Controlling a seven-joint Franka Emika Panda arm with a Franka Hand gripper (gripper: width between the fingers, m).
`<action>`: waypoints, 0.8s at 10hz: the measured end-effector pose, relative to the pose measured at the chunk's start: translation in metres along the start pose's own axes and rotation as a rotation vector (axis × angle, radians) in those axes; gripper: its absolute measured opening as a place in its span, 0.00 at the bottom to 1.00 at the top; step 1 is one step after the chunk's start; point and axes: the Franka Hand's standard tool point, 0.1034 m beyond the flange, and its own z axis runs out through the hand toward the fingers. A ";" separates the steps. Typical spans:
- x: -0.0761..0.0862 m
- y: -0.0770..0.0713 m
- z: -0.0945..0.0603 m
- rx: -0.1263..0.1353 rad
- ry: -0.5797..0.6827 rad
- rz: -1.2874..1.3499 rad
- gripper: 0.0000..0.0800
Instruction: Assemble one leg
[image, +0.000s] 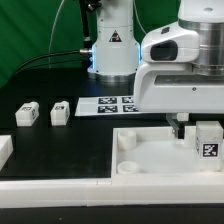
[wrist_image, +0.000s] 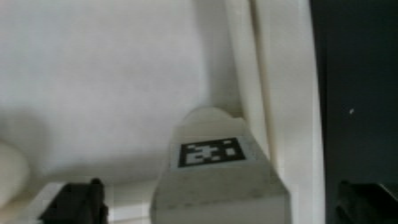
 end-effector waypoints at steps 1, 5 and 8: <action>0.000 0.000 0.000 0.001 0.001 0.001 0.81; 0.000 0.000 0.000 0.000 0.000 0.001 0.59; 0.000 0.000 0.000 0.000 0.000 0.001 0.36</action>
Offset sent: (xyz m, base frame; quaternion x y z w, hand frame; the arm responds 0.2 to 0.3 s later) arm 0.0000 0.0000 0.0000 0.0000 0.0000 0.0000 1.0000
